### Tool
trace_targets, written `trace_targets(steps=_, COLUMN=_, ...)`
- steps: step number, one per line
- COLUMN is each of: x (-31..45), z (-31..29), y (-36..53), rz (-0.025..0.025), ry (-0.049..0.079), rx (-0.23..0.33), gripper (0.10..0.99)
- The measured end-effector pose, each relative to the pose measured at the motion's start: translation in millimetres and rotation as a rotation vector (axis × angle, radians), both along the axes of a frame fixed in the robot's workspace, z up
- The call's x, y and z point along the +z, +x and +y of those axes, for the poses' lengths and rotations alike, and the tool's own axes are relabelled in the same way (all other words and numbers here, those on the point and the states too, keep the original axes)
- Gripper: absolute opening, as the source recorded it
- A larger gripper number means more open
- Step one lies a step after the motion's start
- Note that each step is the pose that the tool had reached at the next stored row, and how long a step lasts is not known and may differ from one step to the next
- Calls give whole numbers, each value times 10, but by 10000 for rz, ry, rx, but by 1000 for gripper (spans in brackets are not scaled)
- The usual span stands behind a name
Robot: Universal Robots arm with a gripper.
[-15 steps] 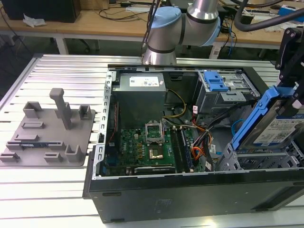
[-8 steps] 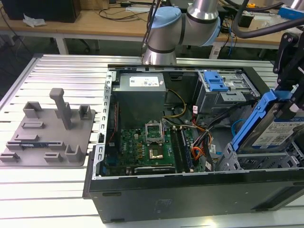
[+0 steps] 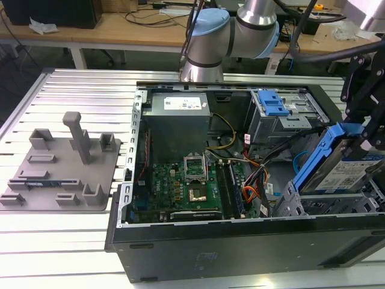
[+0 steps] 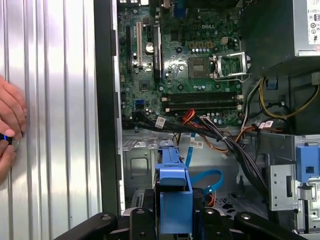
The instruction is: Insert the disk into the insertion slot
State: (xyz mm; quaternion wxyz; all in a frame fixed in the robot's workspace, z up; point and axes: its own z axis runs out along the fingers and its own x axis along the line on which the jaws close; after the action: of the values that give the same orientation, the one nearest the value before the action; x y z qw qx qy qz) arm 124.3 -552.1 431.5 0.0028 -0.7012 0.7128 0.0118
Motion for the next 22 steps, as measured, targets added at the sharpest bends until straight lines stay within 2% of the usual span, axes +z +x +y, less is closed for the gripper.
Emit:
trace_targets(steps=11, x=-258, z=-14, y=0, rz=6, ry=-3, rx=71, gripper=365)
trace_targets(steps=15, x=-264, z=-15, y=0, rz=6, ry=0, rx=72, gripper=624)
trace_targets(steps=18, x=-266, z=-13, y=0, rz=6, ry=-10, rx=73, gripper=624)
trace_targets(steps=19, x=-267, z=-5, y=-1, rz=5, ry=-50, rx=73, gripper=624)
trace_targets(steps=20, x=-265, z=37, y=-2, rz=6, ry=-168, rx=74, gripper=624)
trace_targets(steps=22, x=-265, z=95, y=-3, rz=7, ry=-248, rx=72, gripper=624)
